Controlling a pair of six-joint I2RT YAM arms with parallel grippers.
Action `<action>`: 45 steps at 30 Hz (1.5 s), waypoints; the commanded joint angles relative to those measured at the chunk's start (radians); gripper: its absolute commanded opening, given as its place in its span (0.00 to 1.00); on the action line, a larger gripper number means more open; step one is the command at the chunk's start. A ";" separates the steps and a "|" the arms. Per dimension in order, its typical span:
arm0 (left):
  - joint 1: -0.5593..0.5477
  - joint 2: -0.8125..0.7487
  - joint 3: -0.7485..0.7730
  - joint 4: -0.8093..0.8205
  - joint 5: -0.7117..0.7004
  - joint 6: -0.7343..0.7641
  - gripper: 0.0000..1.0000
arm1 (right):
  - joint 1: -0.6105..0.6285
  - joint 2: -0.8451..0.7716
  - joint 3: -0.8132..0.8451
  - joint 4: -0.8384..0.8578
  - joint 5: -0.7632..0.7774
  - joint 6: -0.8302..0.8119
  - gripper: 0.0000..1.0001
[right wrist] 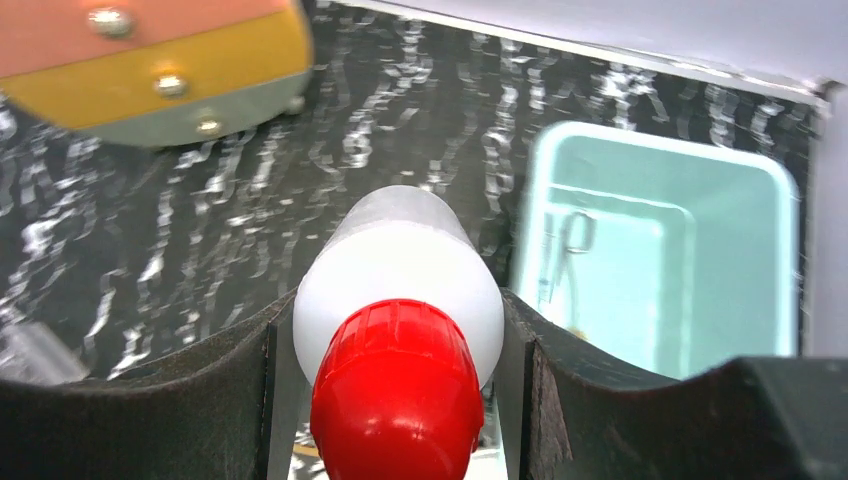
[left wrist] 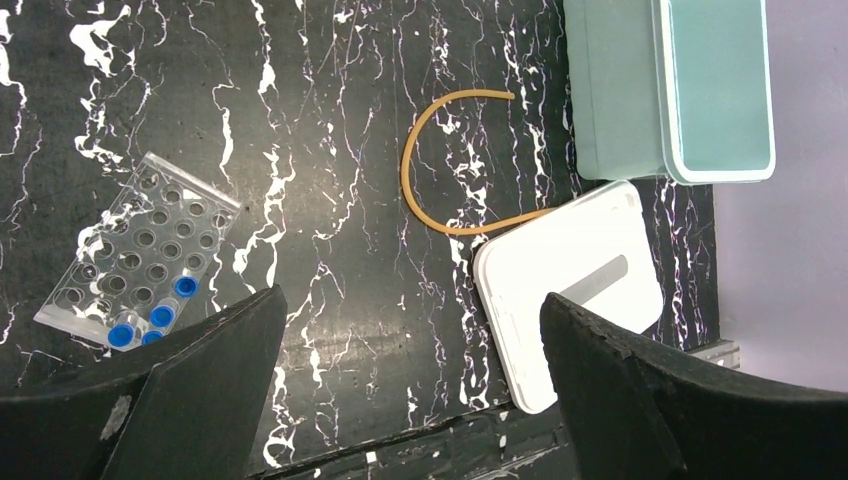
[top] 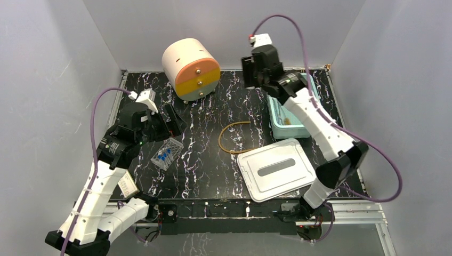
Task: Organize the chemistry lab equipment
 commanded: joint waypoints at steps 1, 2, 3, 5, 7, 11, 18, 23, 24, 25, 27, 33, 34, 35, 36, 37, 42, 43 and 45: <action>-0.001 0.018 -0.001 0.021 0.038 -0.001 0.98 | -0.143 -0.146 -0.117 0.077 0.048 -0.045 0.52; -0.001 0.021 -0.001 0.025 0.042 -0.002 0.98 | -0.183 -0.166 -0.144 0.079 0.034 -0.047 0.52; 0.000 0.022 -0.002 0.030 0.046 -0.005 0.98 | -0.221 -0.186 -0.173 0.078 0.024 -0.048 0.52; -0.001 0.022 -0.008 0.039 0.053 -0.011 0.98 | -0.291 -0.216 -0.226 0.087 0.001 -0.052 0.52; 0.000 0.021 -0.013 0.045 0.056 -0.016 0.98 | -0.366 -0.235 -0.273 0.103 -0.023 -0.056 0.52; 0.000 0.017 -0.024 0.046 0.061 -0.024 0.98 | -0.481 -0.226 -0.335 0.131 -0.095 -0.056 0.52; 0.000 0.018 -0.046 0.060 0.093 -0.058 0.98 | -0.576 -0.074 -0.362 0.211 -0.179 -0.064 0.52; 0.000 0.037 -0.075 0.096 0.117 -0.066 0.98 | -0.610 0.061 -0.329 0.269 -0.206 -0.073 0.52; 0.000 0.042 -0.083 0.106 0.118 -0.067 0.98 | -0.615 0.085 -0.317 0.276 -0.211 -0.073 0.52; 0.000 0.048 -0.087 0.118 0.119 -0.066 0.98 | -0.619 0.110 -0.302 0.283 -0.214 -0.074 0.52; 0.000 0.063 -0.093 0.139 0.123 -0.062 0.98 | -0.626 0.162 -0.262 0.269 -0.226 -0.076 0.53; 0.000 0.147 -0.075 0.173 0.142 -0.052 0.98 | -0.643 0.279 -0.180 0.243 -0.227 -0.069 0.53; 0.000 0.160 -0.071 0.173 0.149 -0.051 0.98 | -0.643 0.294 -0.172 0.239 -0.227 -0.068 0.53; -0.001 0.169 -0.068 0.173 0.155 -0.050 0.98 | -0.643 0.308 -0.167 0.236 -0.227 -0.068 0.53; 0.000 0.175 -0.067 0.173 0.158 -0.049 0.98 | -0.643 0.320 -0.162 0.234 -0.227 -0.066 0.53; 0.000 0.177 -0.068 0.174 0.158 -0.046 0.98 | -0.644 0.331 -0.161 0.231 -0.228 -0.067 0.53; 0.000 0.168 -0.077 0.171 0.156 -0.039 0.98 | -0.646 0.397 -0.104 0.176 -0.251 -0.079 0.56; 0.000 0.165 -0.081 0.171 0.156 -0.040 0.98 | -0.646 0.413 -0.088 0.157 -0.254 -0.079 0.56; 0.000 0.161 -0.086 0.166 0.158 -0.042 0.98 | -0.648 0.437 -0.058 0.129 -0.260 -0.080 0.58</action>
